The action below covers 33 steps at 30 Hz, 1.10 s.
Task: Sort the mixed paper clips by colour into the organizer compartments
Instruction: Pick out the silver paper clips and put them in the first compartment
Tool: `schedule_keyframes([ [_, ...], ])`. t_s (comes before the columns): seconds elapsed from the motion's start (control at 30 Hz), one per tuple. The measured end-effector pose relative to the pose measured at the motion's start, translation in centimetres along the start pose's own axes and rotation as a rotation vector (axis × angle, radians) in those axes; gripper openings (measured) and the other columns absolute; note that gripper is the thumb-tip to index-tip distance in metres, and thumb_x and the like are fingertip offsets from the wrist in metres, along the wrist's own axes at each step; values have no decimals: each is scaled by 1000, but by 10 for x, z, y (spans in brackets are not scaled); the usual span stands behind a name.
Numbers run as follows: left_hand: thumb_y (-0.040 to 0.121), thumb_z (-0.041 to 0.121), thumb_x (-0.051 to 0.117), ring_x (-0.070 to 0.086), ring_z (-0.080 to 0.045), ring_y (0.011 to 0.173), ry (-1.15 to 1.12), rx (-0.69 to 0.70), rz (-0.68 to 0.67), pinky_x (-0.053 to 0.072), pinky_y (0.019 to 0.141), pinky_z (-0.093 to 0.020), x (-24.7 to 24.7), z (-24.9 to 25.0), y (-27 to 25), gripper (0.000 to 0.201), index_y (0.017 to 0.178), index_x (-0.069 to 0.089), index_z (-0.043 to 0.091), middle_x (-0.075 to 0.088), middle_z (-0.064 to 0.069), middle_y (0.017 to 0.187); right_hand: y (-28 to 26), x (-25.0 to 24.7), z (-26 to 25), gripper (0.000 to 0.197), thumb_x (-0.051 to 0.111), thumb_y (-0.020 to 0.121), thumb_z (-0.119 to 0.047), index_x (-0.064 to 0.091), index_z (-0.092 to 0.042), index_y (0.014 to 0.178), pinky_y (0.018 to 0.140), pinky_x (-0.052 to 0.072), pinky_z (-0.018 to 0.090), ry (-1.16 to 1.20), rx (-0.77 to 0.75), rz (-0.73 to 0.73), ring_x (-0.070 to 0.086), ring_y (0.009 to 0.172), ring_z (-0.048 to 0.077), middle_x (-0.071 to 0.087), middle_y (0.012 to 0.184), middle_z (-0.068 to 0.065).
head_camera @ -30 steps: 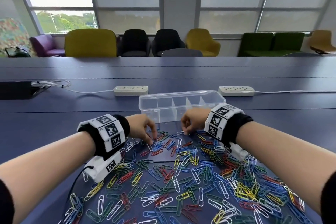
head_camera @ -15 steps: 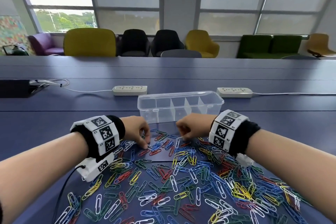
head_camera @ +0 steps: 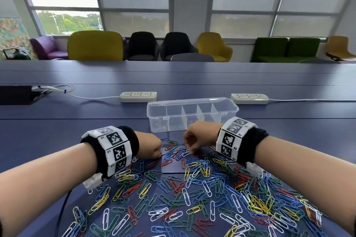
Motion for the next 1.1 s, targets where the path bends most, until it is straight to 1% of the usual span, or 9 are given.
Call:
schedule_keyframes([
  [0.1,100,26,35,42,-21,73,-225,-44,30,35,68,-28,-6,-5,-6,24,89,46,8,46,-9,83,-4,3,1,15,65,86,-17,66,-6,96,60,37,13,1,2,-4,54,76,13,62,84,2],
  [0.2,91,19,39,28,-10,43,-1105,-36,67,24,40,-18,-16,-17,-17,25,67,34,17,32,2,58,-11,2,2,16,58,90,-16,63,-5,100,64,38,19,-15,13,9,52,79,13,64,91,8],
  [0.27,78,17,36,18,-6,37,-1664,27,74,12,35,-12,-20,-24,-26,19,60,29,19,25,4,53,-18,-4,1,7,55,92,-18,57,-12,93,66,39,18,20,10,53,52,75,12,60,86,2],
  [0.37,73,16,32,19,-8,33,-2105,121,58,10,36,-11,-17,-28,-33,22,52,28,17,23,1,49,-31,-19,-3,16,58,90,-15,48,-21,78,63,41,17,137,-27,144,51,65,5,56,73,-7],
  [0.6,78,8,29,27,-8,27,-2443,24,31,13,25,-14,7,-10,-33,21,58,31,14,29,0,45,-42,-45,-43,20,60,87,-7,48,-17,75,53,41,16,414,-188,312,52,56,10,59,67,0],
  [0.73,91,10,27,45,-12,37,-2512,-36,84,29,28,-12,11,-7,-32,26,70,41,8,42,-6,59,-23,-49,-77,23,65,83,-12,47,-21,71,59,39,14,253,-237,402,47,61,6,53,71,-6],
  [0.83,95,16,26,49,-15,45,-2532,6,69,39,30,-16,12,-14,-34,38,72,51,-1,48,-10,63,-5,-45,-97,7,66,85,-18,61,-13,84,56,35,13,129,-228,431,49,67,8,60,79,-2],
  [0.97,97,19,29,49,-14,37,-2550,-44,99,40,31,-18,20,-44,-41,37,67,46,7,50,-9,55,12,-48,-98,19,62,89,-24,65,-8,96,61,40,17,314,-146,561,53,72,9,61,82,-1],
  [1.1,99,29,33,32,-8,31,-2457,-122,121,21,30,-12,29,-75,-50,45,56,35,16,35,1,49,37,-29,-91,20,63,88,-24,68,-9,101,73,45,20,199,-76,294,55,79,10,69,97,4],
])
Point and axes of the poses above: each hand's wrist, its own y-axis towards the middle knuckle, its own x-axis out of the palm, z = x × y, the point moved 3 cm from there along y, towards the middle knuckle
